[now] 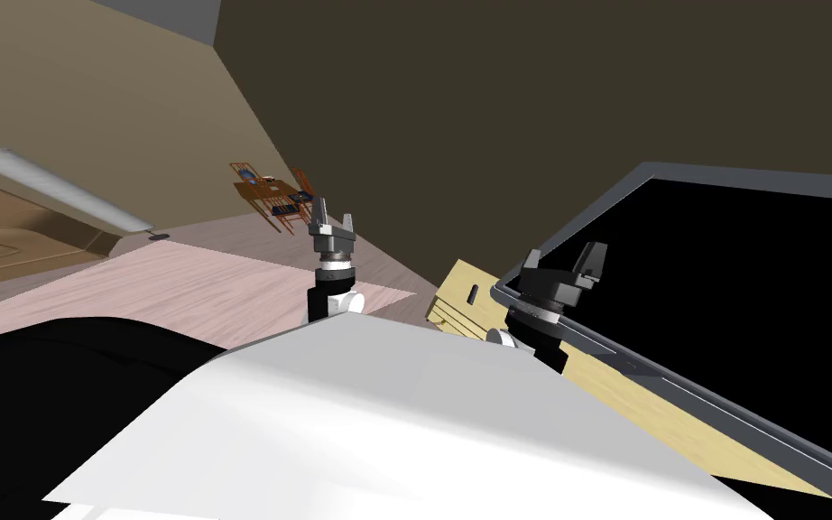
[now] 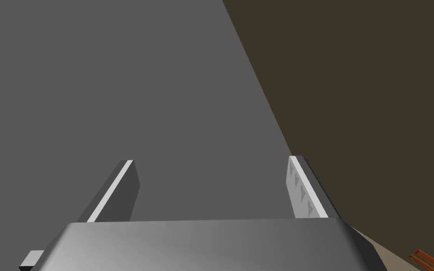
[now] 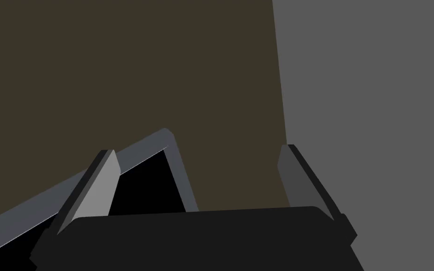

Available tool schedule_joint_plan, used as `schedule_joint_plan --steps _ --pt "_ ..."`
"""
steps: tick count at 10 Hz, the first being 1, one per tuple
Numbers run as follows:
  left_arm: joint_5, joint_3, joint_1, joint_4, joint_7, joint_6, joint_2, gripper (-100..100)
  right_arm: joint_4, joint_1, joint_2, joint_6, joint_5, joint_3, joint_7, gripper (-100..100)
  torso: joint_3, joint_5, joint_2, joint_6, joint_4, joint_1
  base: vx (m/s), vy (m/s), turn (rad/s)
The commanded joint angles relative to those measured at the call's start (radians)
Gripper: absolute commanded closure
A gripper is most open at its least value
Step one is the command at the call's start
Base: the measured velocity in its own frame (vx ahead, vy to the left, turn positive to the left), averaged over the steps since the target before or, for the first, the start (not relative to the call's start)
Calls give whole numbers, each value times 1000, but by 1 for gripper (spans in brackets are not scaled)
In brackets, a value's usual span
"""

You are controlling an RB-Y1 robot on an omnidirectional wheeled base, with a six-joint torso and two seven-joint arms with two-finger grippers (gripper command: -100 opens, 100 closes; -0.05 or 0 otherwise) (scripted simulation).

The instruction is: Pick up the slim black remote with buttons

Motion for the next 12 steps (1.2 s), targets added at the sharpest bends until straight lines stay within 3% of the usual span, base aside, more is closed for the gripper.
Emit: schedule_joint_plan --steps 1,6,7,12 --pt "0 0 0 0 0 0 0 0 -3 -1 -33 13 1 -1 -7 -100 0 0 0 0 0 0 2 22 57" --pt "0 0 0 0 0 0 0 0 1 -13 -163 124 -2 -22 -70 -100 -1 1 -2 0 -1 5 30 67 110" --pt "0 0 0 0 0 0 0 0 1 -13 -163 131 -2 -22 -70 -100 -2 1 -3 0 -1 6 39 63 14" --pt "0 0 0 0 0 0 0 0 50 -32 -248 275 -27 -62 -160 -100 -2 1 -3 0 -1 4 54 64 80"
